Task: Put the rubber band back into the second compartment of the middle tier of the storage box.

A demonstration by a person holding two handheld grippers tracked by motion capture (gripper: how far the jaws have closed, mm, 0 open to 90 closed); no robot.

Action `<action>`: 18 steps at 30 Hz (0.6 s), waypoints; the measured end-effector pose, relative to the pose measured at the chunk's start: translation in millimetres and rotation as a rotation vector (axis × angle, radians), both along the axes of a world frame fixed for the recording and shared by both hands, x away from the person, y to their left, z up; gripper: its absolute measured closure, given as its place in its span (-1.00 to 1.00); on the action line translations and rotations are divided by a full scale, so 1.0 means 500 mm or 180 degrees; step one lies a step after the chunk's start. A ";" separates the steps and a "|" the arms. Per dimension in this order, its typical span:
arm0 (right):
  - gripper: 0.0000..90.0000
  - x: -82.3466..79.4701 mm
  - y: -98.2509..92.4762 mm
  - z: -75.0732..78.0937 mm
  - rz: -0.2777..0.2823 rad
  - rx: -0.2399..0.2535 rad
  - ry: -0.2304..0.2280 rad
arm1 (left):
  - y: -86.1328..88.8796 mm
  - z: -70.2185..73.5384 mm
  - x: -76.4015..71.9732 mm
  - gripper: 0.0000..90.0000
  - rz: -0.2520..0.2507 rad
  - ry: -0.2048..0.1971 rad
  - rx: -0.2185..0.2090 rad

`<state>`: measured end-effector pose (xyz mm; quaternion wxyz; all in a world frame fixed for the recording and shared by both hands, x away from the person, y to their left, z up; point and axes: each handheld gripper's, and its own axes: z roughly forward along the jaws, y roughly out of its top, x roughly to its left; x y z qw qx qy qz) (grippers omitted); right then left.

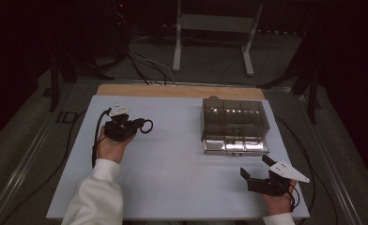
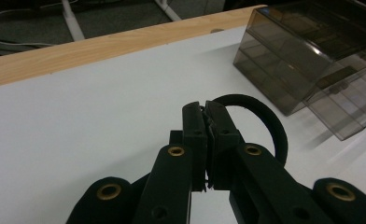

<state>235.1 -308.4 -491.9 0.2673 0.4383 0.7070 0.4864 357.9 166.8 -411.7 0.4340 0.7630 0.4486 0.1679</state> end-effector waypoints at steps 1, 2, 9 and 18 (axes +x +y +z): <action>-0.99 0.000 0.000 0.000 0.0000 0.0000 0.0000 | -0.002 0.000 0.001 0.98 -0.0006 -0.0002 -0.0010; -0.99 0.000 0.000 0.000 0.0000 -0.0002 -0.0002 | -0.004 0.001 0.002 0.98 -0.0014 0.0002 -0.0009; -0.99 0.000 0.000 0.000 -0.0002 -0.0006 -0.0002 | -0.022 0.004 0.011 0.98 -0.0070 0.0007 -0.0040; -0.99 0.000 0.000 0.000 -0.0005 -0.0002 -0.0009 | -0.043 0.006 0.025 0.98 -0.0144 0.0013 -0.0083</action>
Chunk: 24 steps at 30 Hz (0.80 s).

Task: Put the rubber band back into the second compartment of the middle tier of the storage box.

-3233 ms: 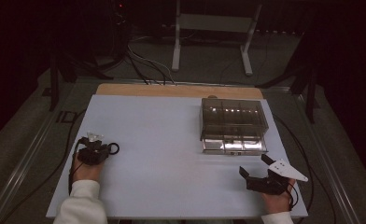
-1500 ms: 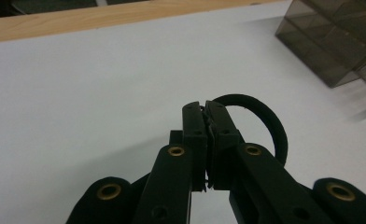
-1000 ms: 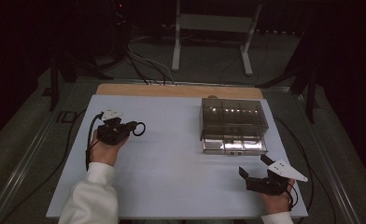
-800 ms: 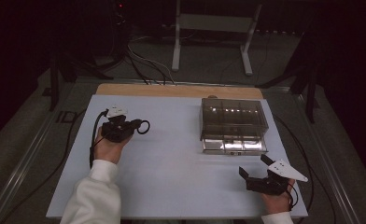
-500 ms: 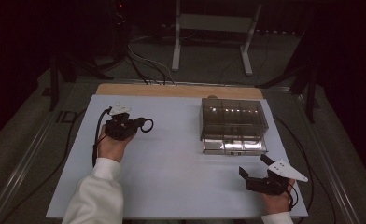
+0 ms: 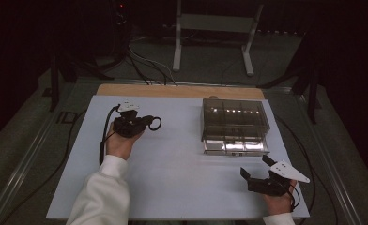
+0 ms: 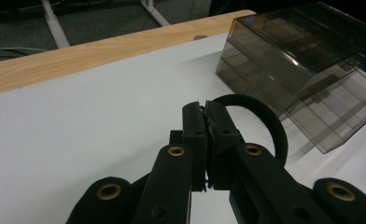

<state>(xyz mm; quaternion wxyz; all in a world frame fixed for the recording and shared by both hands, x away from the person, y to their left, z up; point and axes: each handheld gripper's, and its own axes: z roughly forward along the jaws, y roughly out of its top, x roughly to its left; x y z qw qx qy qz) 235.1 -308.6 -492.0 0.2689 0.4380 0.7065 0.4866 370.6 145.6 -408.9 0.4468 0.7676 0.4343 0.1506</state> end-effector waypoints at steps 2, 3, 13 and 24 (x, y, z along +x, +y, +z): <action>-0.99 0.000 0.000 0.000 -0.0001 -0.0002 0.0000 | -0.005 0.001 0.003 0.98 -0.0015 0.0003 -0.0017; -0.99 0.000 0.000 0.000 -0.0001 0.0002 0.0000 | -0.006 0.001 0.004 0.98 -0.0022 0.0001 -0.0019; -0.99 0.000 0.000 0.000 0.0003 0.0002 0.0000 | -0.027 0.002 0.015 0.98 -0.0073 0.0001 -0.0026; -0.99 0.000 0.001 0.000 0.0005 0.0001 -0.0006 | -0.051 0.008 0.026 0.98 -0.0125 -0.0013 -0.0024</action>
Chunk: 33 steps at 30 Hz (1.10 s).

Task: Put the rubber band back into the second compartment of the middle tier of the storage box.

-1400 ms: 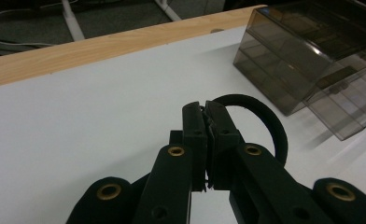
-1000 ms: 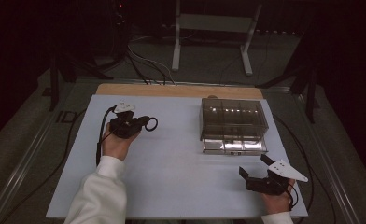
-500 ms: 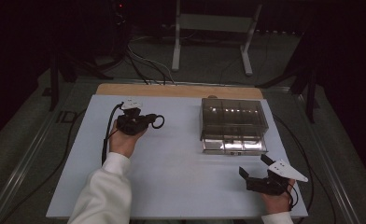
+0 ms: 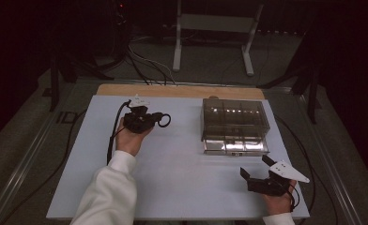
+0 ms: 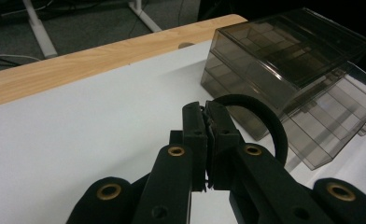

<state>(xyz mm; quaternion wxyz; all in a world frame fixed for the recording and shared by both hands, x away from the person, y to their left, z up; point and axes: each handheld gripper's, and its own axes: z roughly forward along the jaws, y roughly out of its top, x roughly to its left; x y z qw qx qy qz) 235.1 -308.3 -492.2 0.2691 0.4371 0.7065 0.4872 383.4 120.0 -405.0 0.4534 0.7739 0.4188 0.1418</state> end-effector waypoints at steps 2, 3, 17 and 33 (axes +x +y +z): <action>-0.99 0.000 -0.001 0.000 -0.0003 0.0006 -0.0001 | -0.004 0.001 0.002 0.98 -0.0007 -0.0001 -0.0005; -0.99 0.000 -0.001 0.000 -0.0003 0.0010 -0.0001 | -0.006 0.001 0.003 0.98 -0.0009 -0.0001 -0.0013; -0.99 -0.001 0.001 0.000 0.0010 0.0007 -0.0002 | -0.038 0.004 0.025 0.98 -0.0081 0.0002 -0.0112; -0.99 -0.001 0.003 -0.001 0.0023 0.0010 0.0008 | -0.082 0.017 0.037 0.98 -0.0195 -0.0053 -0.0127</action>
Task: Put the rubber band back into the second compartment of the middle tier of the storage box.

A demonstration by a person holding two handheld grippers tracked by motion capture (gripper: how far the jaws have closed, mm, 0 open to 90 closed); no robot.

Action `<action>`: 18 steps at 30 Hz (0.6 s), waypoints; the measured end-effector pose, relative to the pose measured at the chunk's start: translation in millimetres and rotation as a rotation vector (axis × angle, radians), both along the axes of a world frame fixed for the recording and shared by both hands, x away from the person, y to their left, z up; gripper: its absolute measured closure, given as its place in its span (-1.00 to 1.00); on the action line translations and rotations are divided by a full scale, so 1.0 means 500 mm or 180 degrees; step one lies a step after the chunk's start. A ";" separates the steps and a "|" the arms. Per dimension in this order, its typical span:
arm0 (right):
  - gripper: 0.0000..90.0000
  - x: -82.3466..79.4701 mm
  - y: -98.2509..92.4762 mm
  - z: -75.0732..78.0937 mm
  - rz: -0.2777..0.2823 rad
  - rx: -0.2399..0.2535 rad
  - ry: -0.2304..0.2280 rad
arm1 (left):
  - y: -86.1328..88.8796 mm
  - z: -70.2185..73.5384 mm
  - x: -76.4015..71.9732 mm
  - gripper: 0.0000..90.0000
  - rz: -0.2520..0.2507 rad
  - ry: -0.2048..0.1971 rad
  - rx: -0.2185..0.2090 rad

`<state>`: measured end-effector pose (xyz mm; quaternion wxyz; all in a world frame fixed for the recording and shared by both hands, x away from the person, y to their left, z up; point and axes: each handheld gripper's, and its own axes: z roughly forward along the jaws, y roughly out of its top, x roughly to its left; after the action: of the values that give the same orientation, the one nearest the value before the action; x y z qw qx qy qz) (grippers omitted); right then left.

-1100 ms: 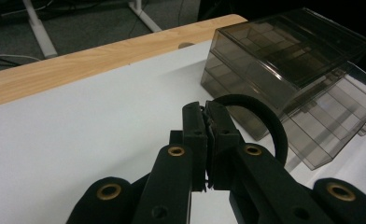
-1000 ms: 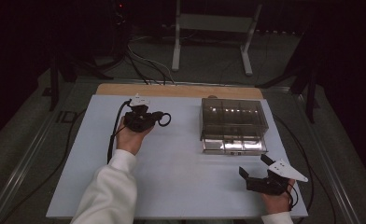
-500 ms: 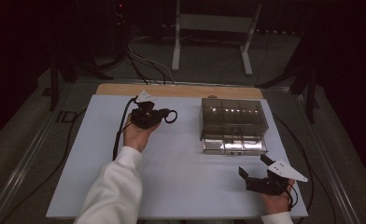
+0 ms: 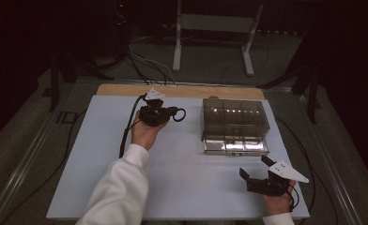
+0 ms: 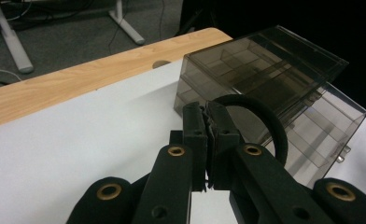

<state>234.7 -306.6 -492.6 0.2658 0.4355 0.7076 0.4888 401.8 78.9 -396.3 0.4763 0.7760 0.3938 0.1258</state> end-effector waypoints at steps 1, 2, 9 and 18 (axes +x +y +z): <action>-0.99 0.000 0.000 0.000 -0.0001 0.0002 0.0000 | -0.003 0.000 0.000 0.98 -0.0004 -0.0003 -0.0002; -0.99 0.000 0.000 0.000 0.0001 0.0001 0.0000 | -0.006 0.001 0.000 0.98 -0.0014 -0.0007 0.0013; -0.99 0.000 0.002 0.000 0.0010 -0.0001 0.0001 | -0.027 0.002 0.003 0.98 -0.0043 -0.0027 0.0051; -0.99 0.000 0.002 0.000 0.0008 -0.0001 0.0005 | -0.051 0.004 0.004 0.98 -0.0104 -0.0051 0.0115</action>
<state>234.6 -305.7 -492.6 0.2647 0.4349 0.7084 0.4888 403.6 53.5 -394.1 0.4674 0.7898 0.3749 0.1312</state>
